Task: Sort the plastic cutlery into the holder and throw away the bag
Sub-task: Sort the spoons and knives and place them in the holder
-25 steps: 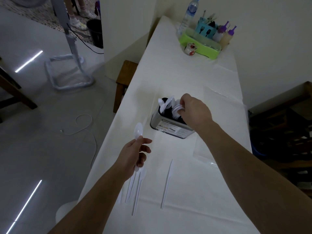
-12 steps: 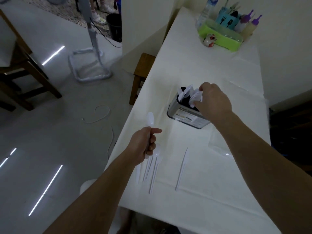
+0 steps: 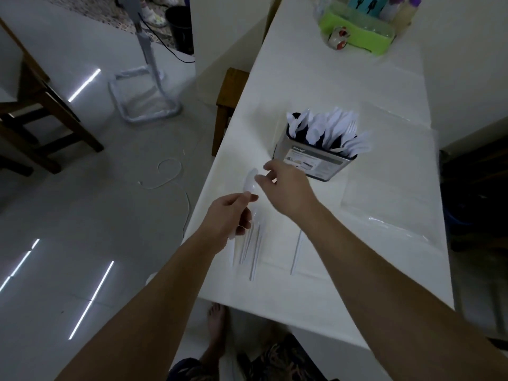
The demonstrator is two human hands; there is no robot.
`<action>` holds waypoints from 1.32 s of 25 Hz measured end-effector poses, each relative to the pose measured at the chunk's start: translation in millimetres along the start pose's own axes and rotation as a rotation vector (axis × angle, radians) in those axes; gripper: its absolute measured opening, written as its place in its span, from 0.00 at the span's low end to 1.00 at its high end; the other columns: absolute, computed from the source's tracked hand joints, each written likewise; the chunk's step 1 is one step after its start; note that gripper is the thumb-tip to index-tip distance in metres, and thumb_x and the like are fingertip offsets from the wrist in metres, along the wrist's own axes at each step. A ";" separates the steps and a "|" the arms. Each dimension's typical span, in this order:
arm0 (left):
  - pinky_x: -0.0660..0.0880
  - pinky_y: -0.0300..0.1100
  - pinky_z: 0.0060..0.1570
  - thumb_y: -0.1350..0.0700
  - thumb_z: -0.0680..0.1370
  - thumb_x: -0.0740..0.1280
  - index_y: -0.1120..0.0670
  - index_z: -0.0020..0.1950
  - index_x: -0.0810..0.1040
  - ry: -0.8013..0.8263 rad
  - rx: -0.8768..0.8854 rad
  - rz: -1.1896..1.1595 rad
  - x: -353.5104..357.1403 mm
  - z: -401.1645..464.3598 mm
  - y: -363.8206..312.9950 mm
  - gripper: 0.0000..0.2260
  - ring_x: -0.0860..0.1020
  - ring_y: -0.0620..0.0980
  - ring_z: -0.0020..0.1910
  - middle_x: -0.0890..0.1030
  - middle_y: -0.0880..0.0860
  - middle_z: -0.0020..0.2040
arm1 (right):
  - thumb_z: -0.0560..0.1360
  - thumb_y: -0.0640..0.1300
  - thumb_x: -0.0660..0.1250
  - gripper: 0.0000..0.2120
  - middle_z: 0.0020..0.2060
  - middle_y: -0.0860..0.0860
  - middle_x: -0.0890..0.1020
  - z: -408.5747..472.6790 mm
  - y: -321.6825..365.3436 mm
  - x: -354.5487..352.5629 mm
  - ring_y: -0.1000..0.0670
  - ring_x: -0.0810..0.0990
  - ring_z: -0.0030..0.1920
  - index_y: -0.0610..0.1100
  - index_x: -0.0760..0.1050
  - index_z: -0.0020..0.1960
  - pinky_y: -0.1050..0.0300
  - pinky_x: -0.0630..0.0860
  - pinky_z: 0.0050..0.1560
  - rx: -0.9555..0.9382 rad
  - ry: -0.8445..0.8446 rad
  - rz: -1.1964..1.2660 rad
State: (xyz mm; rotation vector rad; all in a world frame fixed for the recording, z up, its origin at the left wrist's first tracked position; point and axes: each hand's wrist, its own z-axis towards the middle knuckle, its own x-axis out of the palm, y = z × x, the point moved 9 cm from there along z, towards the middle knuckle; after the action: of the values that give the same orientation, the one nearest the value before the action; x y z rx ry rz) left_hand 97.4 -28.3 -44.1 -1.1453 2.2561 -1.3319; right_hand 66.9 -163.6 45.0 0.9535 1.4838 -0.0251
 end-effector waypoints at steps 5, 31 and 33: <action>0.80 0.47 0.40 0.43 0.82 0.59 0.53 0.53 0.82 0.061 -0.030 0.089 -4.1 -7.7 15.3 0.17 0.82 0.54 0.39 0.83 0.55 0.39 | 0.79 0.46 0.62 0.07 0.41 0.52 0.84 -16.6 -10.3 36.4 0.49 0.83 0.45 0.47 0.79 0.46 0.54 0.78 0.49 0.080 0.037 0.281; 0.79 0.38 0.43 0.58 0.81 0.61 0.54 0.53 0.83 0.236 0.090 0.541 40.1 -5.2 27.6 0.11 0.82 0.46 0.41 0.84 0.51 0.45 | 0.77 0.39 0.69 0.02 0.40 0.48 0.85 -45.6 -104.9 22.8 0.54 0.84 0.33 0.43 0.79 0.48 0.64 0.73 0.29 0.364 0.030 0.445; 0.78 0.39 0.46 0.58 0.81 0.59 0.54 0.58 0.81 0.028 0.061 0.601 23.1 7.5 31.7 0.12 0.81 0.48 0.45 0.83 0.51 0.49 | 0.77 0.39 0.68 0.02 0.39 0.48 0.85 -47.3 -116.6 18.6 0.53 0.85 0.35 0.43 0.80 0.48 0.65 0.72 0.28 0.398 0.011 0.430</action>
State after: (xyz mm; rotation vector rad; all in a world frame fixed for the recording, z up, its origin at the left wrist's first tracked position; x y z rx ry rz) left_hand 71.3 -42.0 -71.1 -0.3684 2.2916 -1.1506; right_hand -33.6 -203.9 -21.7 1.5833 1.2790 -0.0029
